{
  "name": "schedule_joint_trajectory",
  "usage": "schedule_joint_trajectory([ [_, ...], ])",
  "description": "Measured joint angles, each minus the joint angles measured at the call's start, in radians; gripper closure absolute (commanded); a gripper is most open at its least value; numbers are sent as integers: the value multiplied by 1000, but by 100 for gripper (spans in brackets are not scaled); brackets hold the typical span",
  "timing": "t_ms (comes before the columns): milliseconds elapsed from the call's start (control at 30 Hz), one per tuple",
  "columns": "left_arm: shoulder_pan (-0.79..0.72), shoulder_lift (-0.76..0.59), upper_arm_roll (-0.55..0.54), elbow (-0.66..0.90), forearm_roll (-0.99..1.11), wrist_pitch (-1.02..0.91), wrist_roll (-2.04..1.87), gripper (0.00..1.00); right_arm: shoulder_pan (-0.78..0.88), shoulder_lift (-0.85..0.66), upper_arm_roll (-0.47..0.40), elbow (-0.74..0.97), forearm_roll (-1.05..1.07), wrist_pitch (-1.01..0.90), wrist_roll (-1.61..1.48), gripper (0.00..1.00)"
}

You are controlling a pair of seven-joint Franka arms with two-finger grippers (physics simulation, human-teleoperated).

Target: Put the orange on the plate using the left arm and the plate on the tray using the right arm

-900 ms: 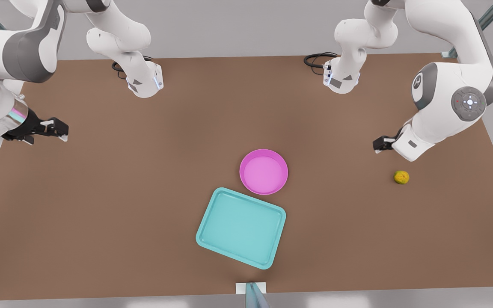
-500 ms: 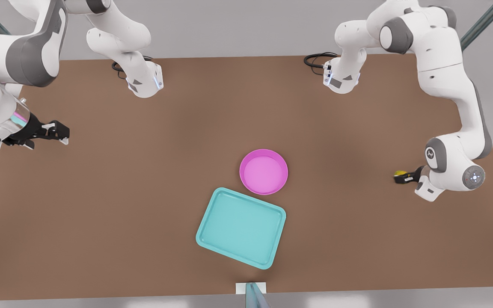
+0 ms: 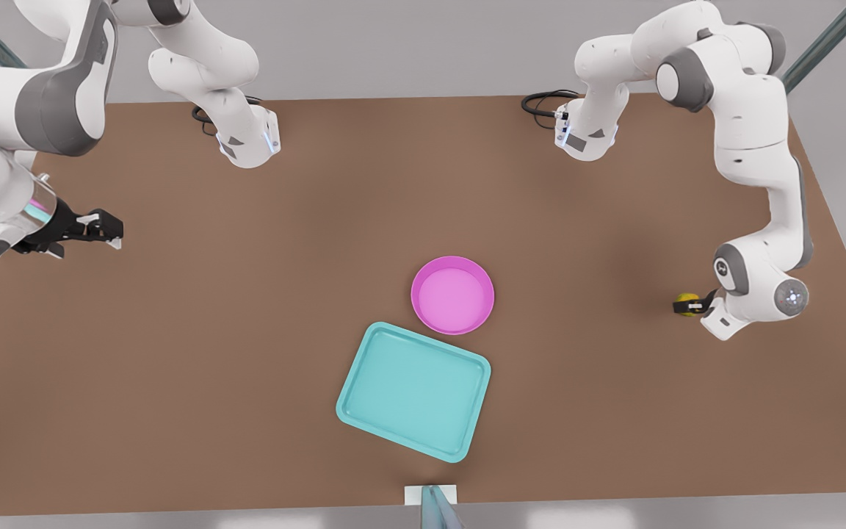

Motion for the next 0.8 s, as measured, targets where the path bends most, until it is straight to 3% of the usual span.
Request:
schedule_joint_trajectory([
  [233, 2, 43, 0, 0, 0, 34, 74, 0, 0, 4, 0, -1, 0, -3, -7, 0],
  [300, 4, 47, 0, 0, 0, 39, 90, 24, 0, 7, 0, -1, 0, -3, -8, 0],
  [333, 4, 48, 0, 0, 1, 41, 97, 29, 0, 7, 0, -1, 0, -3, -9, 0],
  [533, -2, 25, 0, 1, 4, 38, 125, 29, -1, 8, 0, 0, 0, -3, -14, 0],
  [667, -221, -78, -3, 8, 4, -54, 76, 28, -2, 8, 0, -1, 0, -4, -17, 0],
  [800, -618, -40, -28, 152, -4, -173, -63, 28, -1, 12, -1, -2, 0, -4, -20, 0],
])
